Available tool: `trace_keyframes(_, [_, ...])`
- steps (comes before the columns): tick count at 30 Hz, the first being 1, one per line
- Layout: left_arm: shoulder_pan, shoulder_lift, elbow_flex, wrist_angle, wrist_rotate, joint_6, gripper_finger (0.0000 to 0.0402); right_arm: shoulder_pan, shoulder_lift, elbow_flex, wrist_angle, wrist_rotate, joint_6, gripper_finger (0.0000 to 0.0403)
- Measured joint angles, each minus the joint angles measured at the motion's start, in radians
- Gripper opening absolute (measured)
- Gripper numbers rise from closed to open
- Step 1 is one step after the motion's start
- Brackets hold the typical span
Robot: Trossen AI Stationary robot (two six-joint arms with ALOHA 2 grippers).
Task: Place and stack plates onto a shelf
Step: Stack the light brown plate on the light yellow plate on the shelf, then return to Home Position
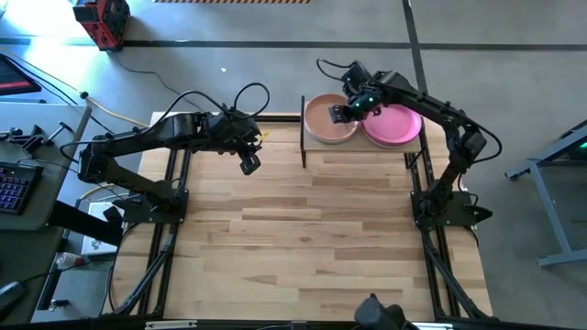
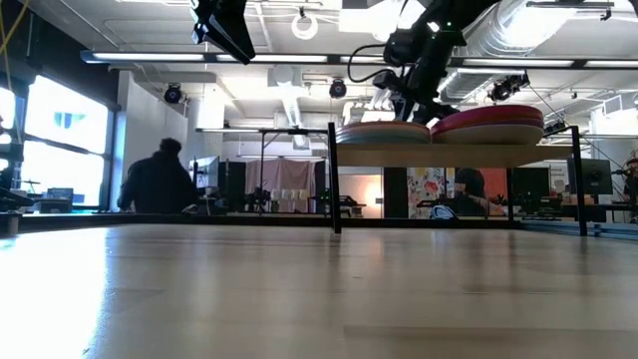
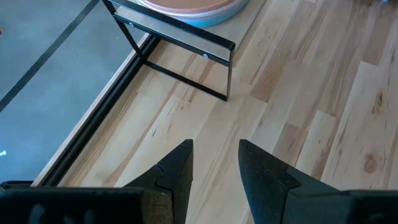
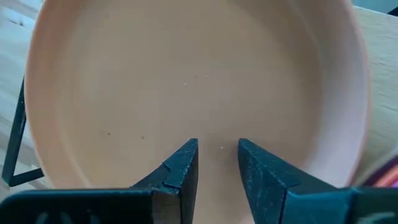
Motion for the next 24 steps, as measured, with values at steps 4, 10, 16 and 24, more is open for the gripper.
trace_keyframes(4, [0.0, 0.0, 0.0, 0.0, 0.001, -0.006, 0.0115, -0.007, -0.019, 0.0, 0.002, 0.0, 0.0, 0.0108])
trace_keyframes(10, [0.0, 0.0, 0.0, 0.0, 0.003, 0.007, 0.0115, -0.011, -0.054, 0.0, 0.029, 0.011, -0.006, 0.0108])
trace_keyframes(16, [0.0, -0.009, -0.008, 0.007, 0.0, 0.005, 0.0115, 0.008, -0.109, 0.0, 0.037, -0.067, -0.111, 0.0108])
trace_keyframes(24, [0.0, -0.156, -0.269, 0.223, -0.003, -0.094, 0.0115, 0.172, -0.247, 0.0, 0.05, 0.097, -0.236, 0.0108])
